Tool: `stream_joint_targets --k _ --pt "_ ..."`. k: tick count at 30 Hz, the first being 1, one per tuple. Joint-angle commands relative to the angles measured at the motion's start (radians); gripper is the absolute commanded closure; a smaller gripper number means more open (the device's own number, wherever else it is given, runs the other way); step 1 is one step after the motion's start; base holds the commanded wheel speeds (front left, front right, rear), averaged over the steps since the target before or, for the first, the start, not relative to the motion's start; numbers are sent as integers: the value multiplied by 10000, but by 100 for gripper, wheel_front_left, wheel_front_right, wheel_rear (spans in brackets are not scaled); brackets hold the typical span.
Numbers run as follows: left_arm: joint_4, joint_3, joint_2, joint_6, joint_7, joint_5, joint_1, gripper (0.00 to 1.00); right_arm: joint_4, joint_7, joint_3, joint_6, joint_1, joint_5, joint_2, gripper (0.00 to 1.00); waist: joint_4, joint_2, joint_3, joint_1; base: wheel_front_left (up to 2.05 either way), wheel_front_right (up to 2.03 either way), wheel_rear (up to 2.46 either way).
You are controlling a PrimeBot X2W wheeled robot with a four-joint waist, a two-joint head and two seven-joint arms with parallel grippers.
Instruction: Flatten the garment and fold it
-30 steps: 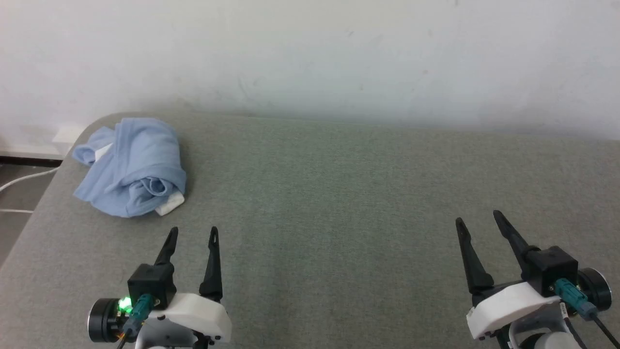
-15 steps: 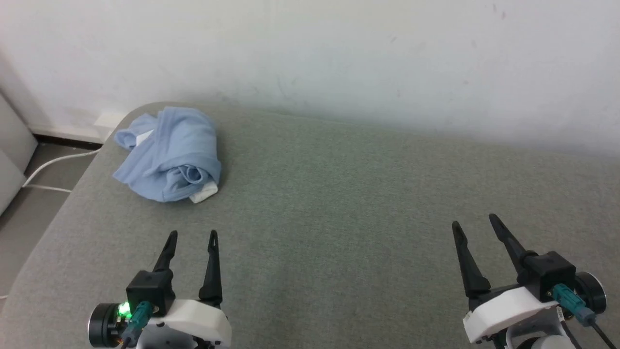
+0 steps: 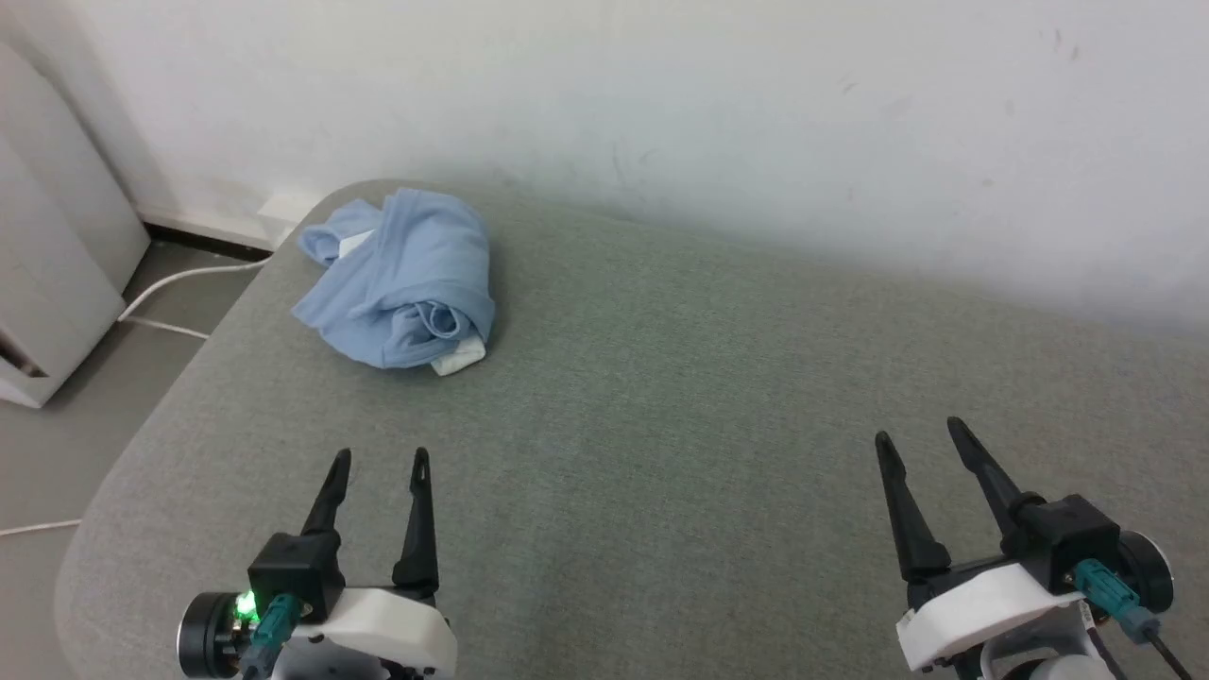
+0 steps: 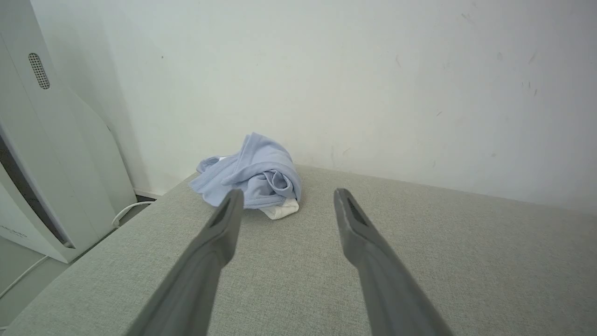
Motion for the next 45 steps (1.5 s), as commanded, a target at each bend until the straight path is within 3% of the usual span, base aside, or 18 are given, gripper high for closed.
stream_joint_targets --k 1,45 --pt "38 -61 20 28 -120 -120 120 0 49 -114 68 -12 66 73 23 0 207 0 21 0 0 0 0" --pt "50 -448 32 126 -1040 -594 272 0 399 -1032 329 -19 54 292 39 0 2311 0 149 0 0 0 0"
